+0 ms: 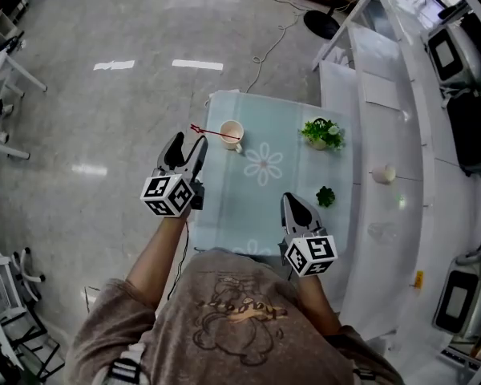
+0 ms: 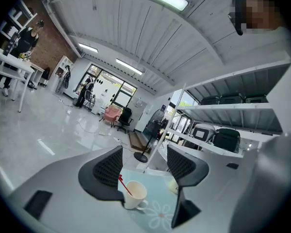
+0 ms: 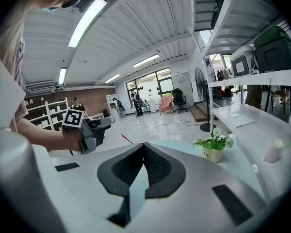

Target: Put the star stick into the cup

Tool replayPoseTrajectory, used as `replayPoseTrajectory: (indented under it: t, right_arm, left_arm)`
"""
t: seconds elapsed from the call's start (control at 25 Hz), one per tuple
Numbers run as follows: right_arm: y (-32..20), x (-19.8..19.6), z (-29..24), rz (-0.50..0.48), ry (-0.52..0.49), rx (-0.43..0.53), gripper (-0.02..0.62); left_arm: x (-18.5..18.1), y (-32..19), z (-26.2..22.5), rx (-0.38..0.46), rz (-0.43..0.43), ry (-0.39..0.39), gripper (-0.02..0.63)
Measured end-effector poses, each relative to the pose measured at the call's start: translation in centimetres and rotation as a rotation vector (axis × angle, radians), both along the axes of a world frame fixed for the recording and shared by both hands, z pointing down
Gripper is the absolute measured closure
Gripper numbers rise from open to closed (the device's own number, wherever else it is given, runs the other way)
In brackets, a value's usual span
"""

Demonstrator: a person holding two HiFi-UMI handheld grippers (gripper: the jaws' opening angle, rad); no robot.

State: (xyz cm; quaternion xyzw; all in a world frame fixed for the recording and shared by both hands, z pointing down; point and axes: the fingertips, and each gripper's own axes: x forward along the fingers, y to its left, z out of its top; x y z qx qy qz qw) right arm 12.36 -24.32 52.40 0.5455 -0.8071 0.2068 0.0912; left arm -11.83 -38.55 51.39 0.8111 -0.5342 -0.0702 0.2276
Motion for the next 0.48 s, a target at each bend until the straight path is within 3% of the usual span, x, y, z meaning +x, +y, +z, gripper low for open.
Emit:
replayPoseTrajectory:
  t: [0.48]
  right_arm:
    - [0.3,0.8,-2.2,-0.049,-0.011,0.082,0.592]
  left_arm:
    - [4.4,8.4,-5.0,0.047,0.142,-0.133,0.322]
